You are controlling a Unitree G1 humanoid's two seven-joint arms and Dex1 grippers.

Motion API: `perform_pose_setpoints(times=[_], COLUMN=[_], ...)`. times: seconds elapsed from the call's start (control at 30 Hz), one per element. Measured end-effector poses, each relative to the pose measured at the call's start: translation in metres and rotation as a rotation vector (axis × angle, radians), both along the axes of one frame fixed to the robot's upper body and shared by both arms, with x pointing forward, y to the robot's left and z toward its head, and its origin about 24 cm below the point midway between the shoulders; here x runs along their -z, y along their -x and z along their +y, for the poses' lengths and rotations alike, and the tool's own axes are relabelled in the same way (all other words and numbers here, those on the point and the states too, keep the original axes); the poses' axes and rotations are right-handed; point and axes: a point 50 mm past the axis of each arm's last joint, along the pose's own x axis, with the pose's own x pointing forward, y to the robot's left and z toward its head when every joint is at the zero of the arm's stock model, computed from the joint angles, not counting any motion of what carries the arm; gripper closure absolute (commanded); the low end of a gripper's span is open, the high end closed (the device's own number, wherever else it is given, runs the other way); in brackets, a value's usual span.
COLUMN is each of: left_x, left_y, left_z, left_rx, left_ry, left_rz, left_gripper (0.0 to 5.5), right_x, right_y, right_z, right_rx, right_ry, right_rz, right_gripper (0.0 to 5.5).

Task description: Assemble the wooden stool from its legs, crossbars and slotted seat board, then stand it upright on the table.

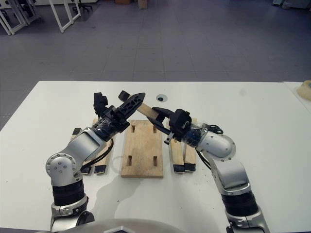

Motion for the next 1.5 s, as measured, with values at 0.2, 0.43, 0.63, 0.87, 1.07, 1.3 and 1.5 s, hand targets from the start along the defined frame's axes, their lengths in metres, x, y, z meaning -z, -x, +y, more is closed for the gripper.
perform_pose_setpoints(times=[0.2,0.43,0.63,0.87,1.07,1.3,1.5], left_x=[0.002,0.011,0.021,0.037,0.041,0.007,0.007], left_y=[0.0,0.0,-0.001,-0.001,-0.01,-0.024,0.002], left_z=[0.003,0.007,0.01,0.013,0.031,0.103,0.123], left_rx=[-0.014,-0.027,-0.051,-0.08,-0.196,-0.49,-0.529], left_ry=[0.046,0.044,0.097,0.049,-0.045,-0.659,-0.952], left_rz=[0.02,0.058,0.119,0.214,0.188,-0.174,-0.174], left_gripper=[2.91,4.1,4.91,5.08,5.08,5.08,5.08], right_x=[0.0,0.002,0.009,0.007,0.008,0.021,0.034], right_y=[0.002,0.006,0.008,0.009,0.008,-0.017,-0.013], right_z=[0.001,0.0,-0.002,-0.002,-0.004,-0.041,-0.042], right_rx=[-0.01,-0.01,0.007,0.005,0.02,0.343,0.401], right_ry=[0.003,0.006,0.035,0.058,0.067,-0.131,-0.104], right_rz=[-0.019,-0.014,0.002,-0.044,-0.046,0.154,0.186], right_gripper=[4.2,4.2,4.2,3.72,3.23,3.23,3.23])
